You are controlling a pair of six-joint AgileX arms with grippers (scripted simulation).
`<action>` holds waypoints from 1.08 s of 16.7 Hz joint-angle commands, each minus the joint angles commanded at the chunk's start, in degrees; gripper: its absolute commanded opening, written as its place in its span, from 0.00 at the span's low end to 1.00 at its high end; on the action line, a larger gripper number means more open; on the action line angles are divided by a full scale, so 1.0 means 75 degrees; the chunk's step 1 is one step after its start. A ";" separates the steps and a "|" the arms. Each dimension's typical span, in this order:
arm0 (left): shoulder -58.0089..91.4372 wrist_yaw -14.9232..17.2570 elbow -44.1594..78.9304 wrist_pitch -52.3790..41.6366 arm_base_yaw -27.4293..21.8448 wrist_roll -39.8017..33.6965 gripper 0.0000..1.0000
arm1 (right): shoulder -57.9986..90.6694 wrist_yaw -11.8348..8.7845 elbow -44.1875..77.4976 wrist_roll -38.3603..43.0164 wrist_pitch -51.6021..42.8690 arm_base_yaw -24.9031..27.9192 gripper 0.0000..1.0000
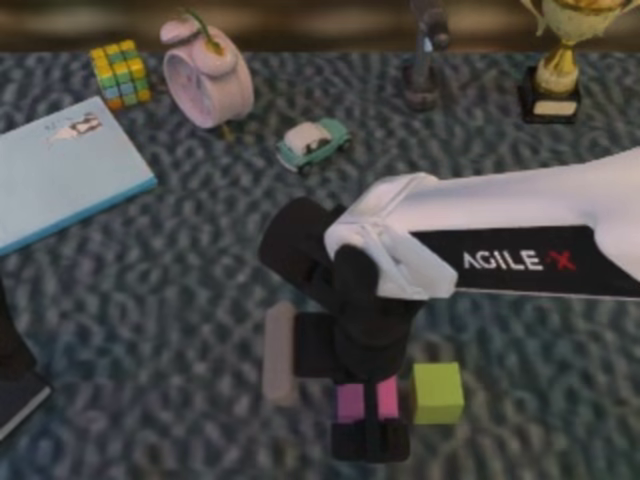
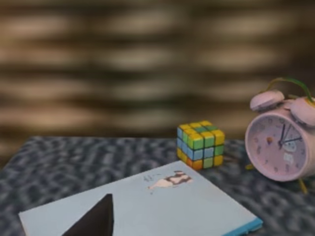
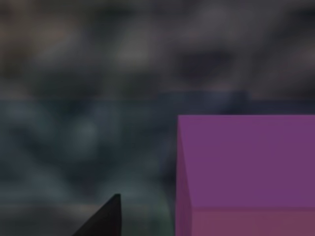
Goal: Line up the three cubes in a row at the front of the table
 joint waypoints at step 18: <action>0.0000 0.0000 0.0000 0.0000 0.0000 0.0000 1.00 | -0.0687 -0.0003 0.1171 -0.0076 -0.1875 -0.0097 1.00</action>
